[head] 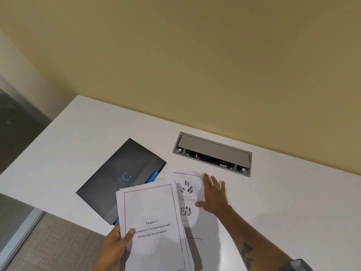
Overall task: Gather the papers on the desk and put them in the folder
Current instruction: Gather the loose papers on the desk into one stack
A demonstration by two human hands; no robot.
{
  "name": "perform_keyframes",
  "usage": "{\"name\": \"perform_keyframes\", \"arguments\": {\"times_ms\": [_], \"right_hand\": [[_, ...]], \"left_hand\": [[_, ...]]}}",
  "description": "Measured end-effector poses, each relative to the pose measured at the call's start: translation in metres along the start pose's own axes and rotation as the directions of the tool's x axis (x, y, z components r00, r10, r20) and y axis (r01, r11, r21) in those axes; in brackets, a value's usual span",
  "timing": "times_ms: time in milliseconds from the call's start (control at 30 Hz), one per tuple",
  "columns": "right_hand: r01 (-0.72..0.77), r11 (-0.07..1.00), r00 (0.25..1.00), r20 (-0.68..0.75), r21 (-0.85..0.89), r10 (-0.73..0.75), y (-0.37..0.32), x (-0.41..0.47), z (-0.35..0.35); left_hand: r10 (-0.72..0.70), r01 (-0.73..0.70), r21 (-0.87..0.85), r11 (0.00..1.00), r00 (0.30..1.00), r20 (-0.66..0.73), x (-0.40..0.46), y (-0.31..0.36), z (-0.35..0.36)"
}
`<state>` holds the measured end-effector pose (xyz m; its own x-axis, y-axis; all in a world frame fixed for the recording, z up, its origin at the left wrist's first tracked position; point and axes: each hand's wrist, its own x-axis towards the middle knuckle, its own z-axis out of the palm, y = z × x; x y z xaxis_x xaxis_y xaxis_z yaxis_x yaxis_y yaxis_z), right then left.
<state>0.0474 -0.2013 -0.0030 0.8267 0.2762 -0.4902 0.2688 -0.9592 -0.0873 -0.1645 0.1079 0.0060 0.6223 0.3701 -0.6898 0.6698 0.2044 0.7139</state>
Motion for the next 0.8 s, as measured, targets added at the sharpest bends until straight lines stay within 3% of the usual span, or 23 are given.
{"name": "perform_keyframes", "arguments": {"times_ms": [233,333,433,500,800], "right_hand": [[-0.008,0.996,0.977,-0.212,0.085,0.026,-0.006,-0.029,0.029],[-0.109,0.93,0.961,-0.202,0.351,0.189,-0.007,-0.043,0.039],[-0.164,0.679,0.939,-0.098,0.716,0.33,-0.004,-0.054,0.046],[-0.142,0.527,0.933,-0.064,0.838,0.353,0.0,-0.059,0.05],[-0.182,-0.011,0.936,0.177,0.983,0.305,0.016,-0.098,0.062]], "left_hand": [[-0.01,0.005,0.129,0.992,0.999,0.039,-0.001,0.011,0.01],[-0.012,0.003,0.182,0.983,0.999,0.052,-0.003,0.016,0.014],[-0.001,-0.013,0.198,0.98,0.998,0.068,-0.005,0.02,0.019],[0.007,-0.021,0.194,0.981,0.997,0.072,-0.005,0.02,0.023],[-0.002,-0.022,0.204,0.979,0.993,0.114,-0.006,0.032,0.045]]}}
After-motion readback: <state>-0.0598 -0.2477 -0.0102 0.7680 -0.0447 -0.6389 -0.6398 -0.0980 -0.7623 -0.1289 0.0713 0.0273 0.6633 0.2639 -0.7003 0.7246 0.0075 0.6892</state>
